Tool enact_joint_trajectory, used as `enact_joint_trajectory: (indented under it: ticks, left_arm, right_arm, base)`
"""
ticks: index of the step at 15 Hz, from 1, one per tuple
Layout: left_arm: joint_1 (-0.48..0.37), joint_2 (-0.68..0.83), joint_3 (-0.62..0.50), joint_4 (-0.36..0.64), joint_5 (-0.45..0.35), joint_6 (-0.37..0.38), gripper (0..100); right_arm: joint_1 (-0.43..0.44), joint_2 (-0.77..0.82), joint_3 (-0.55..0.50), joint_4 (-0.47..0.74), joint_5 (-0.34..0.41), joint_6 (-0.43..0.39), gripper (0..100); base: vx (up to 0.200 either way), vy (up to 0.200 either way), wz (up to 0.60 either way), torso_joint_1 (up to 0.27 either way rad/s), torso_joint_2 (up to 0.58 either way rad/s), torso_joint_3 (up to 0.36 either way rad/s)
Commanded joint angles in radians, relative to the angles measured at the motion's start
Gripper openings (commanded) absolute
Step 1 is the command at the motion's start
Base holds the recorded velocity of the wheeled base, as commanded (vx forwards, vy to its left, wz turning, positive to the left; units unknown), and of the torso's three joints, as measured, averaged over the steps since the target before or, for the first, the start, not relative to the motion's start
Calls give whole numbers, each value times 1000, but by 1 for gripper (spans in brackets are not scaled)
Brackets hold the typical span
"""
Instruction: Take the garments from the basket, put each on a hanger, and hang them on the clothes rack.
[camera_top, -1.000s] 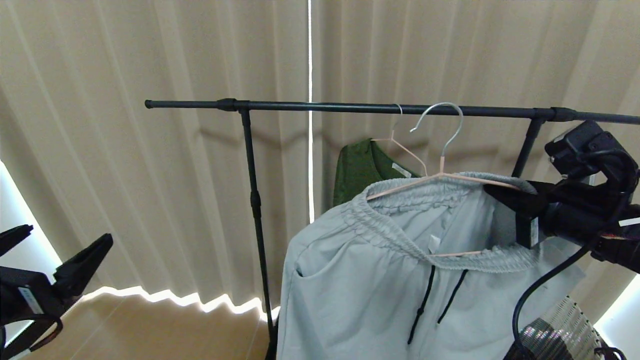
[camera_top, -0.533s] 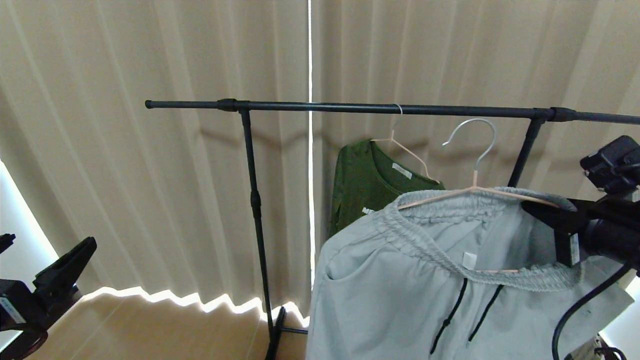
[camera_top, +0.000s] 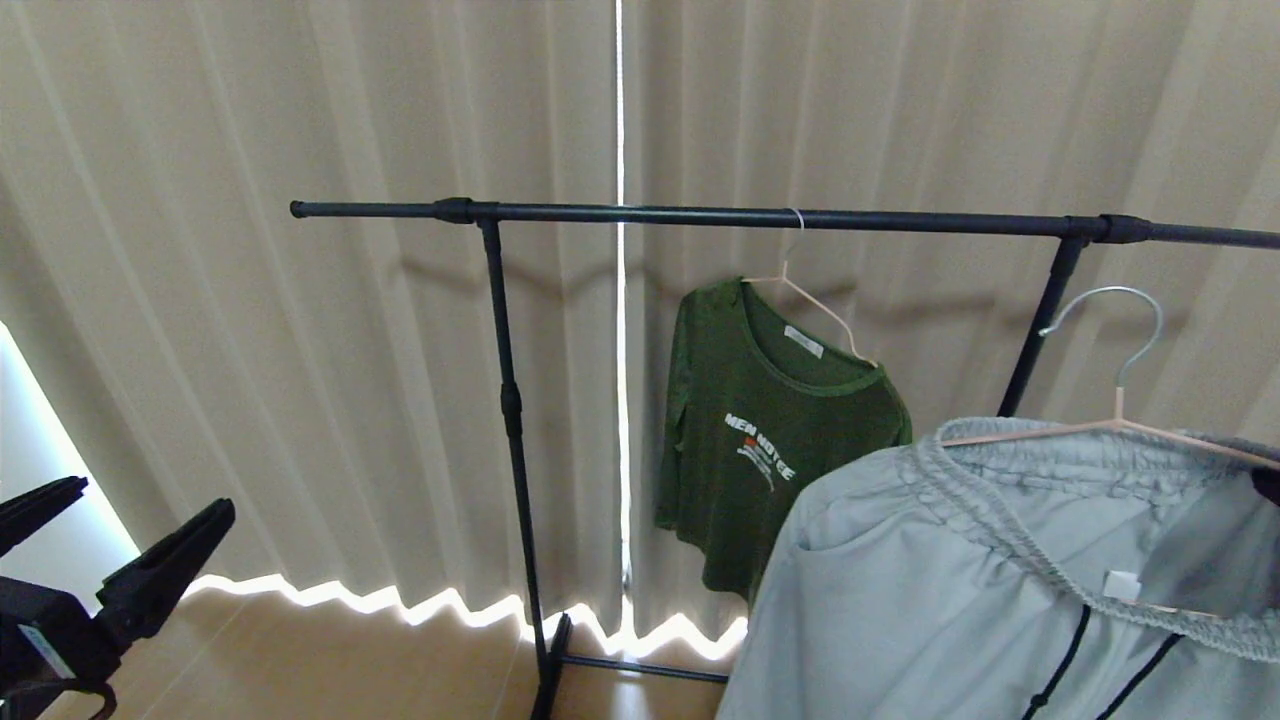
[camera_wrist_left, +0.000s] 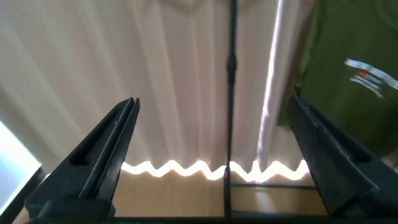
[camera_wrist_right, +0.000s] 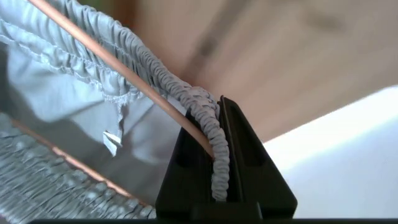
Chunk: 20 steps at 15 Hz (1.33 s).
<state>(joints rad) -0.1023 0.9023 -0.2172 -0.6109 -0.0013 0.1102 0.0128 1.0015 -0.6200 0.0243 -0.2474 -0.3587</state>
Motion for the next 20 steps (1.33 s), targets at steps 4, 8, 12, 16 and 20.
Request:
enact_joint_trajectory:
  ticks: [4,8,12,16,20]
  left_arm:
    - [3,38,10,0,-28,-7,100]
    - [-5,30,29,-1,-28,-4,100]
    - [-5,-2,19,0,-29,-7,100]
    - [-4,3,-8,3,-29,-9,100]
    - [0,3,-4,3,-29,-11,100]
  right_arm:
    - [-197,-230,3,161,-56,-57,0]
    - [-341,-210,-4,155,-55,-57,0]
    - [-375,-161,-87,155,-82,-57,0]
    - [-375,-58,-179,149,-76,-45,0]
    - [-375,40,-202,65,-79,-28,0]
  base:
    - [0,0,0,0,0,0]
    - [0,0,0,0,0,0]
    - [0,0,0,0,0,0]
    - [0,0,0,0,0,0]
    - [150,0,0,1,1,5]
